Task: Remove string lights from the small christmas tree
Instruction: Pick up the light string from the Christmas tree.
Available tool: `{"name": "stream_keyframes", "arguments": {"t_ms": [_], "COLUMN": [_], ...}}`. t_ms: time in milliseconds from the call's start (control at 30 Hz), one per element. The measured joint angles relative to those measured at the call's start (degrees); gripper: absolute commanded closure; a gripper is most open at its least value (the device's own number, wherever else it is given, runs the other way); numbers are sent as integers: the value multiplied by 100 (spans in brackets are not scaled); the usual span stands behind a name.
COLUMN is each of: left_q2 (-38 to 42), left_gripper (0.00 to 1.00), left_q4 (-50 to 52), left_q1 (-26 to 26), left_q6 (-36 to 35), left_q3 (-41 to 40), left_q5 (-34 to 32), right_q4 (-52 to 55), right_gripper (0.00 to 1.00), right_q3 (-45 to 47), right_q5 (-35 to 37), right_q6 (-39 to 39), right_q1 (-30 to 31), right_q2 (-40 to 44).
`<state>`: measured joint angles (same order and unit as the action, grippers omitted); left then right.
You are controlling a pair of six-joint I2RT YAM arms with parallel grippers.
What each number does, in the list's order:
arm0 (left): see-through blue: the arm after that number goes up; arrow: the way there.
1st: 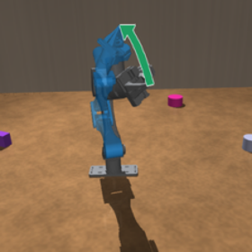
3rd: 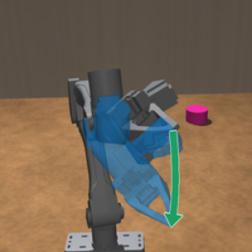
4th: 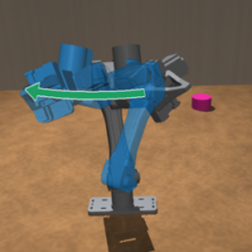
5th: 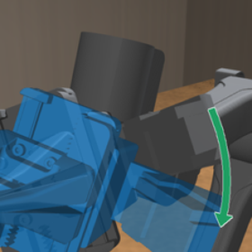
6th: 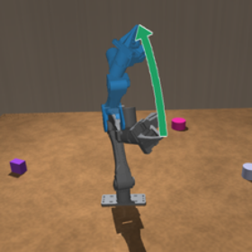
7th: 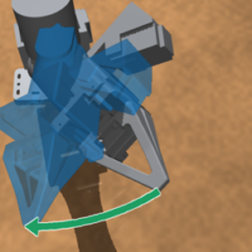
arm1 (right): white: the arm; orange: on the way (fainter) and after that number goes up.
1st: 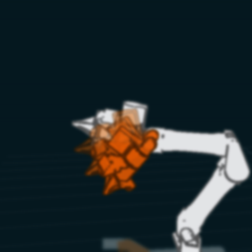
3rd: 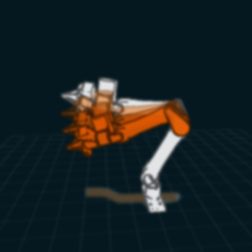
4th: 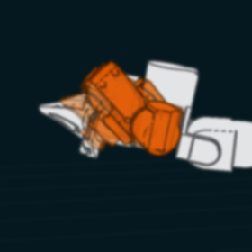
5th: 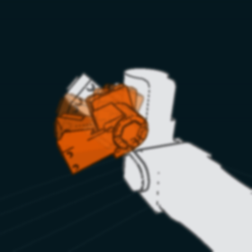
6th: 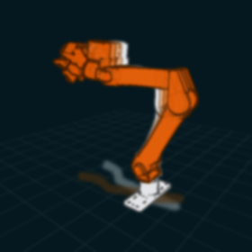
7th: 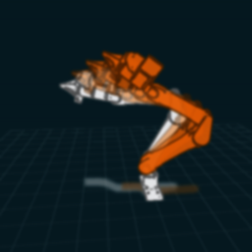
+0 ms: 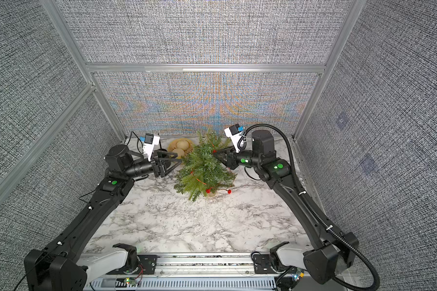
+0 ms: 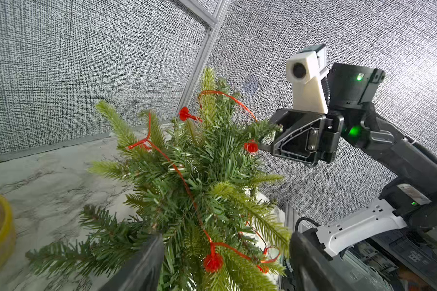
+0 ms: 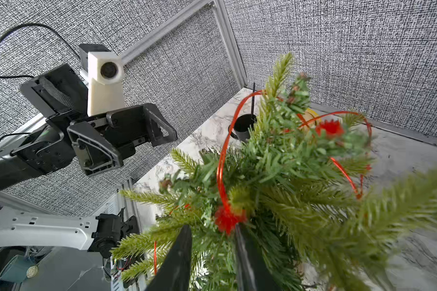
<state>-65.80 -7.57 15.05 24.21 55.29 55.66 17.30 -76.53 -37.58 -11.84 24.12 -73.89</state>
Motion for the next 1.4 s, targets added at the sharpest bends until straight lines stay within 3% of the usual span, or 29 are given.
{"name": "stream_keyframes", "arguments": {"t_ms": [267, 400, 767, 967, 1167, 1400], "left_q2": [-17, -101, -114, -92, -92, -129], "left_gripper": [21, 21, 21, 21, 21, 21], "left_q4": [234, 275, 348, 463, 485, 509], "left_q1": [55, 61, 120, 131, 184, 234], "left_q6": [-170, -227, -299, -302, -319, -321], "left_q3": [63, 74, 101, 125, 188, 190], "left_q5": [31, 44, 70, 63, 63, 31], "right_q4": [0, -2, -11, -98, -120, -107], "right_gripper": [68, 61, 62, 72, 89, 90], "right_q3": [-17, -31, -31, 11, 22, 24], "right_q5": [127, 190, 433, 540, 579, 695], "right_q6": [33, 42, 153, 214, 280, 280], "right_q1": [59, 81, 195, 229, 247, 254], "right_q2": [-81, -122, -129, -87, -68, 2]}}
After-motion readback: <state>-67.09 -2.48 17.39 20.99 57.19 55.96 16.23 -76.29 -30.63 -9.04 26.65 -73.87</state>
